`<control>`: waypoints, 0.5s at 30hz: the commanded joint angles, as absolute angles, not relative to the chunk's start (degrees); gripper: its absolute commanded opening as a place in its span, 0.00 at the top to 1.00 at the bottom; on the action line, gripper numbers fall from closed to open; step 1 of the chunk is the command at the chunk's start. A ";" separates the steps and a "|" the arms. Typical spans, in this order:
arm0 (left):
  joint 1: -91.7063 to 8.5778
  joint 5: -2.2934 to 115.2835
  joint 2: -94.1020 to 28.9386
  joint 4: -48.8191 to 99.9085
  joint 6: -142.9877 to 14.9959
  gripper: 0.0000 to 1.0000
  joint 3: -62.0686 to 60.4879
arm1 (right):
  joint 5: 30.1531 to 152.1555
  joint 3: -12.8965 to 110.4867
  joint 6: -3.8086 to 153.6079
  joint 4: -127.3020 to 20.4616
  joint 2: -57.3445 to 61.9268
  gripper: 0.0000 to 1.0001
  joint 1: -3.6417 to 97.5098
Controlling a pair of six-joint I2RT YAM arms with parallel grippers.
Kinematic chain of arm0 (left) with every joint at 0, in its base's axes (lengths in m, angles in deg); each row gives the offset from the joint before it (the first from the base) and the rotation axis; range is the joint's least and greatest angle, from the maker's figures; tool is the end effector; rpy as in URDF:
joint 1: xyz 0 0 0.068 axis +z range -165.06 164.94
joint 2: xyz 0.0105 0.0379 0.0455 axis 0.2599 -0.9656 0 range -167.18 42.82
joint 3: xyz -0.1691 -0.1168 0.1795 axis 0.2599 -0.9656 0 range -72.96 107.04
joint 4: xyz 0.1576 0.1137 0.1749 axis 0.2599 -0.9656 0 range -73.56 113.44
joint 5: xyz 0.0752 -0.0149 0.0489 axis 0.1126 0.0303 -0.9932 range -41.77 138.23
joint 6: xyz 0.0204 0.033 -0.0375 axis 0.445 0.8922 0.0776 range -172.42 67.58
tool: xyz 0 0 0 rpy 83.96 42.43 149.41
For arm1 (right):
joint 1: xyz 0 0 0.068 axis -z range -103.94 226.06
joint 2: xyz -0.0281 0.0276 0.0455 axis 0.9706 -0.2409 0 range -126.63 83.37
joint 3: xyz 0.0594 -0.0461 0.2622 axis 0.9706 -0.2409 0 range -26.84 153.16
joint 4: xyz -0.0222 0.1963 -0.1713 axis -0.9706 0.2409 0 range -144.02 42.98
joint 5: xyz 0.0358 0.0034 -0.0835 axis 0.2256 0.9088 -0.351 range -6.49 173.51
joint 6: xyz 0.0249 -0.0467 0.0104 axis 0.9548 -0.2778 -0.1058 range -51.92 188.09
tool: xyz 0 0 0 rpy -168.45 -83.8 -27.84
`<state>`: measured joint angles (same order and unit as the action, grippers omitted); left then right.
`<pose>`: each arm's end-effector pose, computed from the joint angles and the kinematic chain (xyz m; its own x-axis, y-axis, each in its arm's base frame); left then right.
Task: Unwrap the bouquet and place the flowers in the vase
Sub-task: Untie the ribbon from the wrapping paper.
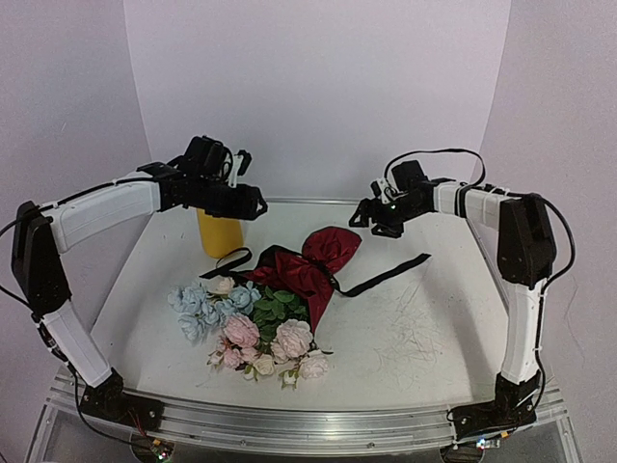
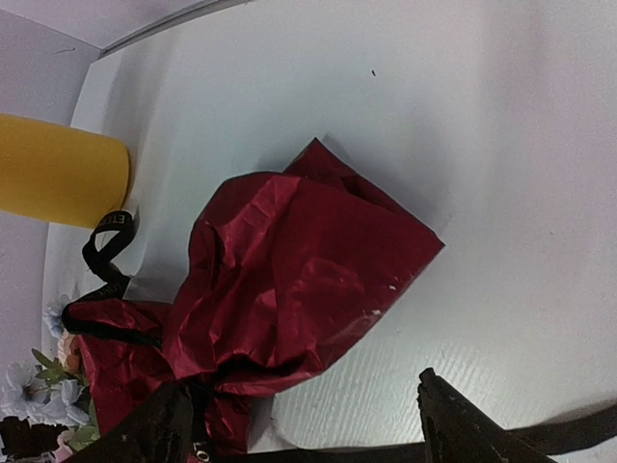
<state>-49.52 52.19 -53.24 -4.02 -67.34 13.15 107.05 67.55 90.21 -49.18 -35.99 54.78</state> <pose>0.3173 -0.2208 0.3263 -0.6411 0.1283 -0.7566 0.4600 0.8535 -0.2450 0.4509 0.1910 0.2415 -0.6760 0.1073 -0.7291 -0.4329 0.7428 0.5107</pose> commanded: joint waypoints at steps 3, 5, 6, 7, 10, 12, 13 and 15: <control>-49.52 62.68 -45.17 -7.32 -75.56 0.33 6.06 | 107.06 79.10 90.53 -45.40 -43.43 0.13 54.35; -49.59 67.33 -45.13 -7.54 -76.78 0.40 5.59 | 107.51 81.52 90.77 -45.06 -45.17 0.24 54.24; -49.64 69.71 -45.43 -7.61 -77.24 0.44 5.52 | 108.02 82.59 90.84 -45.04 -46.10 0.29 54.17; -49.76 71.83 -45.95 -7.81 -77.50 0.48 5.53 | 108.44 83.69 90.76 -45.05 -46.81 0.35 53.96; -50.08 74.30 -47.41 -8.55 -78.18 0.56 5.45 | 108.71 86.06 90.28 -45.05 -48.73 0.42 53.04; -50.13 73.77 -48.15 -9.30 -78.85 0.53 5.18 | 108.23 87.63 90.19 -44.94 -49.94 0.38 52.46; -50.13 73.16 -48.42 -9.70 -79.18 0.52 5.17 | 107.84 88.31 90.25 -44.82 -50.69 0.36 52.21; -50.13 71.12 -48.64 -10.39 -79.57 0.50 4.98 | 107.69 89.49 90.60 -44.87 -51.87 0.37 52.09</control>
<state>-49.95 70.66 -47.84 -8.47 -77.59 5.32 107.26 85.67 90.61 -46.67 -49.31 53.48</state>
